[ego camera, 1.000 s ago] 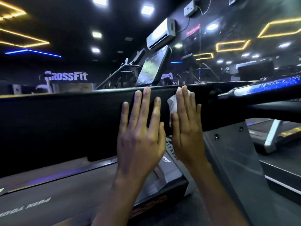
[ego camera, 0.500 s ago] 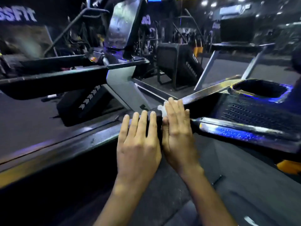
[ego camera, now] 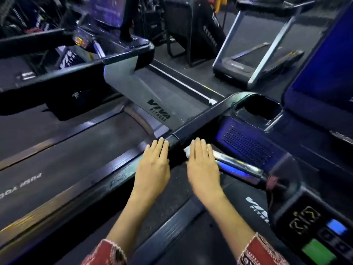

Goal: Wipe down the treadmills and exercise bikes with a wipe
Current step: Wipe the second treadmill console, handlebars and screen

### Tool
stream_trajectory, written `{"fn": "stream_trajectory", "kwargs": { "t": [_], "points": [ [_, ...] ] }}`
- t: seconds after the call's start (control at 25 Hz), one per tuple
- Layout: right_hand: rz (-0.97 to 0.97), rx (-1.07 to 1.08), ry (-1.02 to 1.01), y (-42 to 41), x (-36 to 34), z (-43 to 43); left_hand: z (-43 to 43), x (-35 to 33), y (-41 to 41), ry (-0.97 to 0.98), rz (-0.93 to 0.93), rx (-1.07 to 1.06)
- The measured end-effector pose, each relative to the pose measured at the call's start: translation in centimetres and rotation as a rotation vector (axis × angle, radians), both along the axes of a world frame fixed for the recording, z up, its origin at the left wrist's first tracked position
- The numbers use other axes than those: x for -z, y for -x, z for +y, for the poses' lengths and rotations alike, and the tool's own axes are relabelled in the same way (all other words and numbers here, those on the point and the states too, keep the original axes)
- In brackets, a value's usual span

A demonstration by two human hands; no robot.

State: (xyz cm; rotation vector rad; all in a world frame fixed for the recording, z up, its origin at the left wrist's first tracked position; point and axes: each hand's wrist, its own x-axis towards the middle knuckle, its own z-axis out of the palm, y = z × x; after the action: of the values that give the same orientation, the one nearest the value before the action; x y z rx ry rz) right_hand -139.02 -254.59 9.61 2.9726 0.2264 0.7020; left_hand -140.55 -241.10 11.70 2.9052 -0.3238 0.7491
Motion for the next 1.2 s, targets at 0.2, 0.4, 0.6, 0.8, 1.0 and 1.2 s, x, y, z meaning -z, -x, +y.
{"fn": "stream_trajectory", "kwargs": {
  "t": [0.2,0.4,0.6,0.8,1.0,1.2],
  "points": [
    [0.198,0.048,0.103,-0.3,-1.8,0.4,-0.8,-0.4,-0.9,-0.036,0.131,0.071],
    [0.096,0.187,0.182,3.7,-2.4,-5.2,-2.2,-0.4,-0.9,-0.059,0.156,0.205],
    [0.15,0.264,0.282,4.2,-3.3,-5.6,-2.4,-0.1,-1.2,-0.066,0.174,0.316],
    [0.252,0.194,0.152,2.1,-4.2,-3.5,-3.1,0.4,-3.0,-0.039,0.196,0.491],
    [0.182,0.508,0.055,8.3,-5.3,-8.7,-5.3,1.3,-4.0,0.035,0.214,0.607],
    [0.082,0.548,0.004,7.7,-4.2,-6.8,-6.2,1.8,-4.6,0.142,0.22,0.673]
  ]
}}
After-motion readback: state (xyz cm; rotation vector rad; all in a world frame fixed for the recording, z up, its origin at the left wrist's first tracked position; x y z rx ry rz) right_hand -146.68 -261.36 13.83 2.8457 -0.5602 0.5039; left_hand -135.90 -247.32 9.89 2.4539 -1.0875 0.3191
